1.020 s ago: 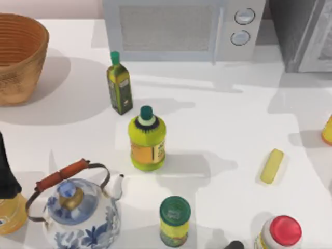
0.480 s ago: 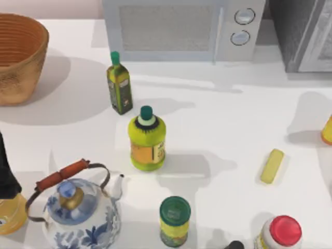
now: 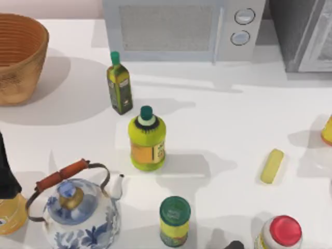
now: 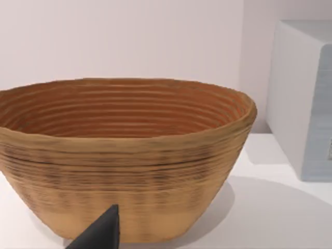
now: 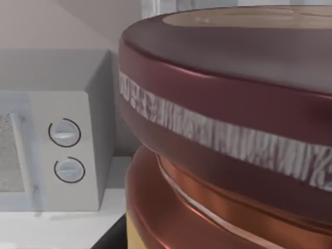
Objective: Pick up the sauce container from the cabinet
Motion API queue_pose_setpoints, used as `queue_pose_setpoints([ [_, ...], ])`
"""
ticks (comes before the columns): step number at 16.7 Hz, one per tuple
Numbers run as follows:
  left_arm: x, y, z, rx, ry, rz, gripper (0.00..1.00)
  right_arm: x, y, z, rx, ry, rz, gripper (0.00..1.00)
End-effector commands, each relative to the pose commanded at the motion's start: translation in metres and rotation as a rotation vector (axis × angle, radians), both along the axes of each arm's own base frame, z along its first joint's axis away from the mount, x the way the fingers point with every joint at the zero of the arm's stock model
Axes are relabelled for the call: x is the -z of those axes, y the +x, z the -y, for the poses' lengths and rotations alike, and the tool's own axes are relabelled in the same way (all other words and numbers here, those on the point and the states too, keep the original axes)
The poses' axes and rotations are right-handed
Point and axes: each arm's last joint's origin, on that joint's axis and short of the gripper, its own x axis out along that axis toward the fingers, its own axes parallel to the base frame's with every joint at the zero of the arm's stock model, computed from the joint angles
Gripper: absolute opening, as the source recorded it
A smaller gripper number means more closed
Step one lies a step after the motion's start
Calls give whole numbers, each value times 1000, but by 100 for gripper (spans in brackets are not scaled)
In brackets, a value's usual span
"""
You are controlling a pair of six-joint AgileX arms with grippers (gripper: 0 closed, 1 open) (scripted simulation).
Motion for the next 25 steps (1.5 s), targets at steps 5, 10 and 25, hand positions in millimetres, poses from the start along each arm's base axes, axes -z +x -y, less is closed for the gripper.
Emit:
queue_pose_setpoints([
  [5, 0, 0, 0, 0, 0, 0, 100, 67, -2, 6, -1, 1, 34, 0],
  [10, 0, 0, 0, 0, 0, 0, 100, 82, -1, 7, -5, 1, 41, 0],
  [25, 0, 0, 0, 0, 0, 0, 100, 56, 27, -4, -143, 0, 24, 0],
])
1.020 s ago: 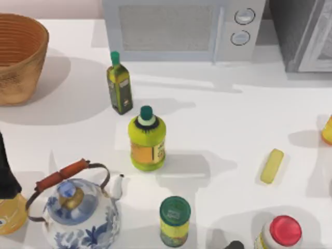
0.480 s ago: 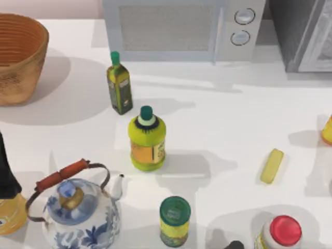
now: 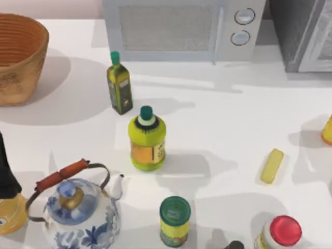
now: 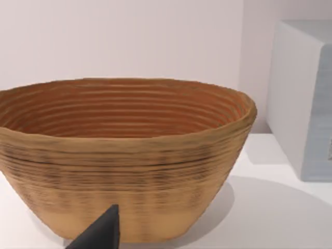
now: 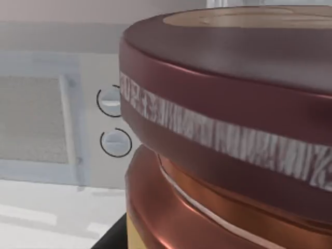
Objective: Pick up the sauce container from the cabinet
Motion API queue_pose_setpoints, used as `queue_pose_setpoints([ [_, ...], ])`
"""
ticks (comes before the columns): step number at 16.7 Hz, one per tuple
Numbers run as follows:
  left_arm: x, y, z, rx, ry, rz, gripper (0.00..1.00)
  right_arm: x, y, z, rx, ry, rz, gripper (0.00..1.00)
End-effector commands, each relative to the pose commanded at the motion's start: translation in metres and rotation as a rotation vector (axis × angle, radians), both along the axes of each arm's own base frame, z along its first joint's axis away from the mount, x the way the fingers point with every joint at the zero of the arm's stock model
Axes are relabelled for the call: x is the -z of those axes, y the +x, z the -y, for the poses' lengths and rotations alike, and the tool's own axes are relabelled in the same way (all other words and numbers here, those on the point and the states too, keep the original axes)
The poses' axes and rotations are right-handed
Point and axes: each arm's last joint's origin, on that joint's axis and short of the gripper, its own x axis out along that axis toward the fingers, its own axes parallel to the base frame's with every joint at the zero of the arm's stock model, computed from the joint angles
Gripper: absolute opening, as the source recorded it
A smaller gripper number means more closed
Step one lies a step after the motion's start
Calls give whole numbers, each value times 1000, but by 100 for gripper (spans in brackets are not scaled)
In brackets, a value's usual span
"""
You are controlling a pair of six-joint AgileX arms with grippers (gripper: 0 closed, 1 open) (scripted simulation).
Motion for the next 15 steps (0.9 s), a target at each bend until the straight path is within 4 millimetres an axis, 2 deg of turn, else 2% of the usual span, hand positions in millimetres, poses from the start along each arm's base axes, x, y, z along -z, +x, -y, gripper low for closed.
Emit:
queue_pose_setpoints([
  [9, 0, 0, 0, 0, 0, 0, 100, -19, 43, -20, -163, 5, 22, 0],
  [15, 0, 0, 0, 0, 0, 0, 100, -14, 77, -38, -267, 1, 21, 0],
])
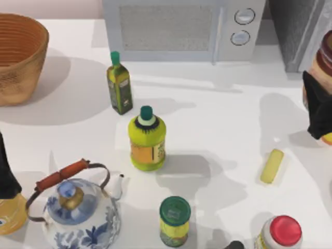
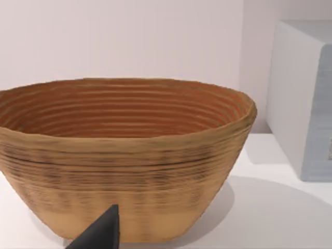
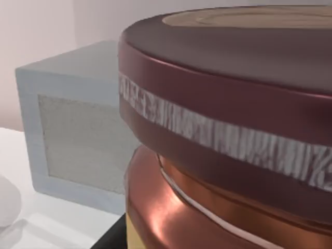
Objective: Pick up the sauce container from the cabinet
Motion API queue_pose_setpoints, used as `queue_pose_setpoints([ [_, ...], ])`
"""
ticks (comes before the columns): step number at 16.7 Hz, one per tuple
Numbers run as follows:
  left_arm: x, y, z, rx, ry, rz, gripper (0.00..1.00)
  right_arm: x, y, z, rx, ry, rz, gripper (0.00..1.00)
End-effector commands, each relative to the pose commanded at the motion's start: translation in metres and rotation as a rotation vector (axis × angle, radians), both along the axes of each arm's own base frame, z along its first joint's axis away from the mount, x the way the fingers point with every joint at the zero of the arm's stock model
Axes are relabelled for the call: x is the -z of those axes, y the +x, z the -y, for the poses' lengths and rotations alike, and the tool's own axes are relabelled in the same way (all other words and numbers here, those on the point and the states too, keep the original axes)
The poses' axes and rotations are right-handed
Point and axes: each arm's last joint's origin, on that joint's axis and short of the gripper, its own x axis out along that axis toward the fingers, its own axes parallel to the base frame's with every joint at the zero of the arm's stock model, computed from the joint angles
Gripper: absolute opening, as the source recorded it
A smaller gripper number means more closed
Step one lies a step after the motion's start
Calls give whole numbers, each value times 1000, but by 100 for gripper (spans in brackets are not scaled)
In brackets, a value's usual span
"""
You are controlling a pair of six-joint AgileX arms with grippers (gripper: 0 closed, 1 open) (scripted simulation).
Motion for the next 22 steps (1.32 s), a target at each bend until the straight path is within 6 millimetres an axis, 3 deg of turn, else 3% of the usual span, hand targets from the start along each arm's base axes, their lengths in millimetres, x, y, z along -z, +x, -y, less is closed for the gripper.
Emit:
queue_pose_setpoints([
  [11, 0, 0, 0, 0, 0, 0, 100, 40, 57, -38, -178, 6, -7, 0],
  [18, 0, 0, 0, 0, 0, 0, 100, 86, 82, -66, -297, 8, 5, 0],
  [22, 0, 0, 0, 0, 0, 0, 100, 112, 85, -77, -350, 4, -5, 0],
])
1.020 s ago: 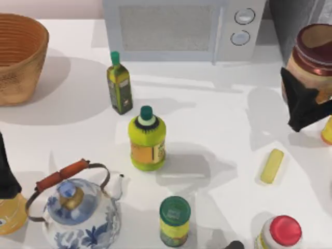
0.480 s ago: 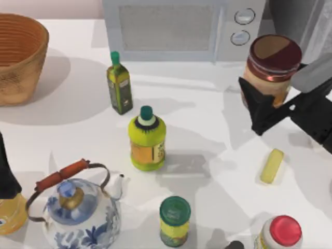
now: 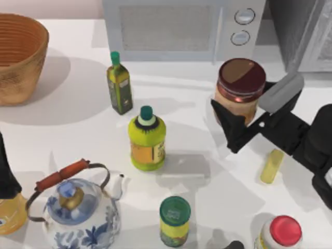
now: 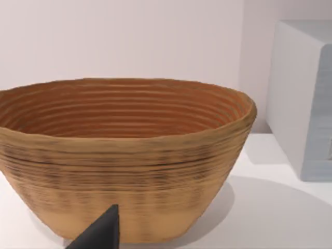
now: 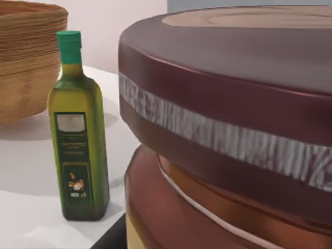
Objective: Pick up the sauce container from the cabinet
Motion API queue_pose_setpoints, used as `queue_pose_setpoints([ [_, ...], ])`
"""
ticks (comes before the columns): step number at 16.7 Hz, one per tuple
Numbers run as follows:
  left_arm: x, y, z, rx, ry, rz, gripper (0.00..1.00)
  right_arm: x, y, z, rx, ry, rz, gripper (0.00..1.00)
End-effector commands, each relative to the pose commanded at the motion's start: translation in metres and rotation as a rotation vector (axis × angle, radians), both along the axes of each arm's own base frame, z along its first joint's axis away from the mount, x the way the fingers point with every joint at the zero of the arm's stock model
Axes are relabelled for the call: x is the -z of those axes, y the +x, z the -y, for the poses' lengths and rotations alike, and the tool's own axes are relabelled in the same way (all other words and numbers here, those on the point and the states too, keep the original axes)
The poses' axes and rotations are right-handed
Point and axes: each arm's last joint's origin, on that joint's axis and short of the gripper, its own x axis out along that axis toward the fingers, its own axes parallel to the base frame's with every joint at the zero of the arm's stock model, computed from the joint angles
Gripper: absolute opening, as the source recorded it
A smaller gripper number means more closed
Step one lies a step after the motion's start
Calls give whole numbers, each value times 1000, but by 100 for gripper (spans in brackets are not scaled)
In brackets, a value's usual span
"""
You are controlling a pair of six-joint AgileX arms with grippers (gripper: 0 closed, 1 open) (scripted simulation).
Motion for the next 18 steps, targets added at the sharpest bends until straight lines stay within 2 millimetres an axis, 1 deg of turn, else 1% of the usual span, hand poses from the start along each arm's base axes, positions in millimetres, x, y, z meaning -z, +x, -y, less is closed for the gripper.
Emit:
queue_pose_setpoints([
  [2, 0, 0, 0, 0, 0, 0, 100, 4, 0, -2, -8, -1, -2, 0],
  [8, 0, 0, 0, 0, 0, 0, 100, 4, 0, 0, -3, -1, -8, 0],
  [10, 0, 0, 0, 0, 0, 0, 100, 5, 3, -2, -3, -1, -5, 0],
  [13, 0, 0, 0, 0, 0, 0, 100, 13, 15, -13, -3, -4, -6, 0],
  [18, 0, 0, 0, 0, 0, 0, 100, 27, 38, -38, -6, -1, -4, 0],
])
